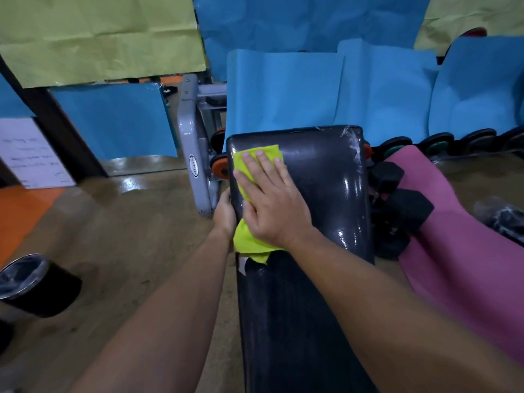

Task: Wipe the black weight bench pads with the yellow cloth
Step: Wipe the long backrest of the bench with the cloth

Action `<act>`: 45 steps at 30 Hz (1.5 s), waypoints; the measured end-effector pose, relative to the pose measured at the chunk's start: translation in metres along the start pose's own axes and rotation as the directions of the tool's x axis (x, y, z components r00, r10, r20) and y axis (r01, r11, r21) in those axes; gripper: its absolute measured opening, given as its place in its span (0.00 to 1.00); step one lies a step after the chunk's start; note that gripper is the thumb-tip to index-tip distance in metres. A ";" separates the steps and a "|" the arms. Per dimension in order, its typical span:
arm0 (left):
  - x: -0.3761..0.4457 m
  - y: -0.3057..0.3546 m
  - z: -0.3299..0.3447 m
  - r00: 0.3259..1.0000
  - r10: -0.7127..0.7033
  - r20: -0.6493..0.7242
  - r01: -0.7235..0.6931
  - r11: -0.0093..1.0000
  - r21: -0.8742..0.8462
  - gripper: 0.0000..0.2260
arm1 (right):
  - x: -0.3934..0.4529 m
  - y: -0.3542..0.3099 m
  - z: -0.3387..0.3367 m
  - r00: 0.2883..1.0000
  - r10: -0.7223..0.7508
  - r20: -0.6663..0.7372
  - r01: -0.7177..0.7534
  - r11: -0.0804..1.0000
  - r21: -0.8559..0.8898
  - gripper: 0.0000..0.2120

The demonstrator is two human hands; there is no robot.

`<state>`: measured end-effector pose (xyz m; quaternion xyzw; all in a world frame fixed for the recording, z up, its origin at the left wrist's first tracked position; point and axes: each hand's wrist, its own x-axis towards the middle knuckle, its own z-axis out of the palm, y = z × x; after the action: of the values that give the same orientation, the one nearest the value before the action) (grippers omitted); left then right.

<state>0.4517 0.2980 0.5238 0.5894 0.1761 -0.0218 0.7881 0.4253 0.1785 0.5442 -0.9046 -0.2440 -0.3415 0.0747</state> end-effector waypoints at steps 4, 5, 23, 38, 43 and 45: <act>0.005 -0.005 0.004 0.997 -0.076 -0.017 0.073 0.988 -0.136 0.20 | 0.008 0.016 -0.001 0.958 0.263 -0.114 -0.264 0.965 0.013 0.29; 0.007 -0.006 0.001 0.997 -0.083 -0.002 0.082 0.982 -0.168 0.22 | 0.015 0.012 0.000 0.939 0.319 -0.131 -0.322 0.947 0.000 0.30; -0.014 0.001 0.006 0.994 -0.104 -0.028 0.101 0.991 -0.090 0.20 | -0.027 0.052 -0.013 0.966 0.246 -0.079 -0.252 0.966 -0.065 0.30; -0.011 0.000 0.004 0.995 -0.095 -0.044 0.093 0.994 -0.049 0.21 | -0.054 0.080 -0.017 0.991 0.129 -0.027 -0.130 0.989 -0.076 0.30; -0.007 -0.004 0.002 0.993 -0.112 -0.025 0.110 0.991 -0.080 0.20 | -0.050 0.118 -0.025 0.963 0.262 -0.061 -0.265 0.964 -0.037 0.30; -0.005 -0.006 0.002 0.994 -0.105 -0.019 0.103 0.991 -0.086 0.20 | -0.037 0.103 -0.022 0.936 0.342 -0.082 -0.346 0.938 -0.037 0.31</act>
<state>0.4467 0.2934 0.5205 0.5455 0.2166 -0.0486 0.8082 0.4392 0.0680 0.5395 -0.9215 -0.0704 -0.3629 0.1192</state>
